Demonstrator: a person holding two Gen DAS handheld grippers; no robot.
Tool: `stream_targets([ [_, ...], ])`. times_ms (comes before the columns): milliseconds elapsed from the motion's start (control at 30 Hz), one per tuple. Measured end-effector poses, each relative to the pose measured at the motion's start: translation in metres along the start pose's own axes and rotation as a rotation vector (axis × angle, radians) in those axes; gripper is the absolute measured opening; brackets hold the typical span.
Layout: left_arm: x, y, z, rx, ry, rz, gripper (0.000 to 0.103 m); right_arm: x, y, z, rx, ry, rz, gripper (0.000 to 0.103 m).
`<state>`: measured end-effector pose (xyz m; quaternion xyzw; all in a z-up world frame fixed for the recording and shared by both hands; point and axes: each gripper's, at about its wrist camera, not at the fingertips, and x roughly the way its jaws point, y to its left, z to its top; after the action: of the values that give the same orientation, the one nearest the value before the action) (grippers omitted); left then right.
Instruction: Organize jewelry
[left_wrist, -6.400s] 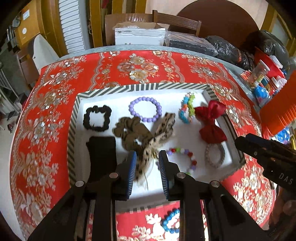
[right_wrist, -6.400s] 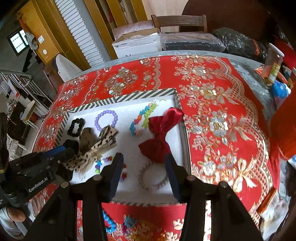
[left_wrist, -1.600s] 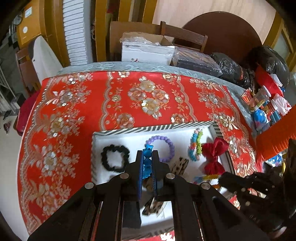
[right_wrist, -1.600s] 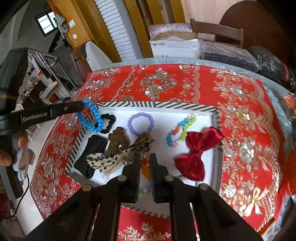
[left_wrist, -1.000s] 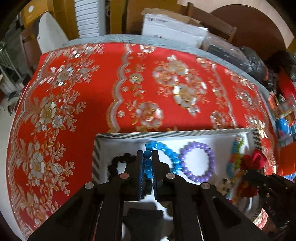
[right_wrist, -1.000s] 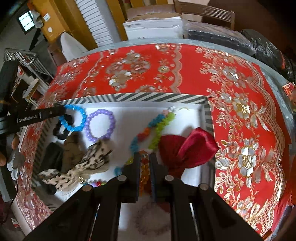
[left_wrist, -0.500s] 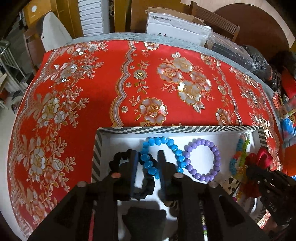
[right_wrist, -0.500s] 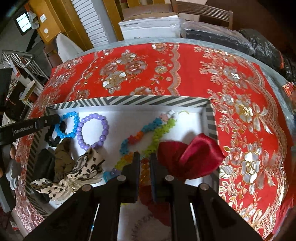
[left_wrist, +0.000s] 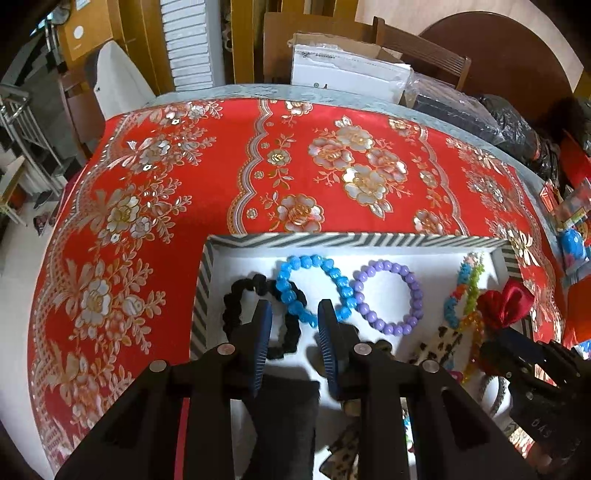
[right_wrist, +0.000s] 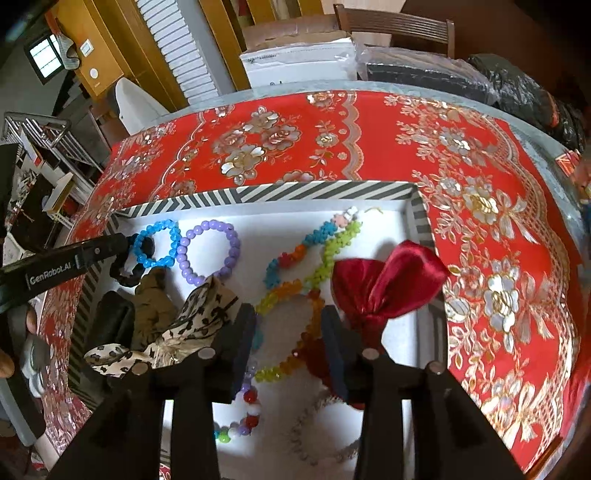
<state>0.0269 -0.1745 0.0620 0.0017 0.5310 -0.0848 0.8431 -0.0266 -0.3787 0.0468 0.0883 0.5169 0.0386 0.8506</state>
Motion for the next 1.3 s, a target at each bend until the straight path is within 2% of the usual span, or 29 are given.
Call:
stream_targets([
  [133, -0.008, -0.007, -0.009, 0.014, -0.009, -0.004, 0.017, -0.009, 0.003, -0.006, 0.01, -0.026, -0.018, 0.046],
  [867, -0.057, -0.036, -0.063, 0.067, -0.062, 0.007, 0.017, -0.053, 0.017, -0.042, 0.011, -0.085, -0.066, 0.053],
  [1033, -0.066, -0.041, -0.079, 0.086, -0.062, 0.047, 0.017, -0.06, 0.021, -0.053, 0.003, -0.081, -0.057, 0.055],
  [1300, -0.09, -0.045, -0.098, 0.092, -0.113, 0.065, 0.017, -0.078, 0.023, -0.069, -0.005, -0.102, -0.053, 0.056],
])
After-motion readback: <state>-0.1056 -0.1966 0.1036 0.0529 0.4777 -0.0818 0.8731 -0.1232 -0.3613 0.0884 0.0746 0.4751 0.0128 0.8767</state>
